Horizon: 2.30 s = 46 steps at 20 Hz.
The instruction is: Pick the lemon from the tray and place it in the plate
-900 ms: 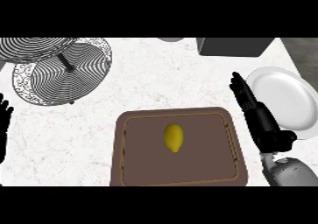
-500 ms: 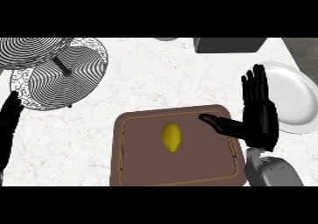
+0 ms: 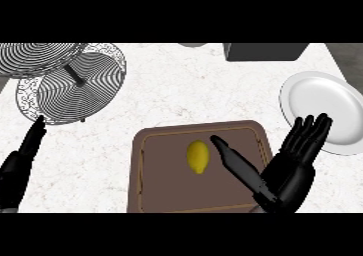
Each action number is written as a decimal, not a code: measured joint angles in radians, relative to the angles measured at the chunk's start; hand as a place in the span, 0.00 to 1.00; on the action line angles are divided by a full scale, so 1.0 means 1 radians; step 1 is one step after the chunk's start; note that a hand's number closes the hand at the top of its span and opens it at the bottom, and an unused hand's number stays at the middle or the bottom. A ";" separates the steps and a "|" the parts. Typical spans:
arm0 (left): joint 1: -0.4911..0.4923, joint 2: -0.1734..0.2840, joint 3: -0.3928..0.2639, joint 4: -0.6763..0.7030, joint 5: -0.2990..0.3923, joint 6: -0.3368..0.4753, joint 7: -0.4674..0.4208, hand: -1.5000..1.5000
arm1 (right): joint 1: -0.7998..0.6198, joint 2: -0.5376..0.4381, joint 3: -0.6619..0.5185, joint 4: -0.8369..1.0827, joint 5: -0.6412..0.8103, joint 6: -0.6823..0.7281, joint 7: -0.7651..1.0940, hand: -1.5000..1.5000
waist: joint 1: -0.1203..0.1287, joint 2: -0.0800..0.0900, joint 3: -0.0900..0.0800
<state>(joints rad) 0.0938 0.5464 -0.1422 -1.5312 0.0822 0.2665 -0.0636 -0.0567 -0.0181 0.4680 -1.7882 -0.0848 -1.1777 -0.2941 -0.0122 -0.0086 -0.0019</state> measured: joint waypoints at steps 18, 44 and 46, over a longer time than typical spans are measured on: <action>0.004 -0.018 0.000 0.011 -0.036 -0.020 -0.053 0.50 | 0.200 -0.212 0.348 0.111 0.252 -0.077 0.485 0.00 | 0.028 0.014 -0.008; -0.013 -0.082 0.055 0.073 -0.078 -0.072 -0.082 0.50 | -0.232 -0.255 0.281 0.136 0.434 0.545 1.367 0.00 | 0.016 0.008 0.001; -0.007 -0.090 0.058 0.065 -0.089 -0.075 -0.084 0.50 | -0.243 -0.233 0.264 0.176 0.410 0.570 1.339 0.00 | 0.018 0.008 0.002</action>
<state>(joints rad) 0.0869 0.4560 -0.0840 -1.4666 -0.0071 0.1916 -0.1476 -0.2995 -0.2509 0.7325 -1.6122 0.3257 -0.6081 1.0452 0.0053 -0.0001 -0.0004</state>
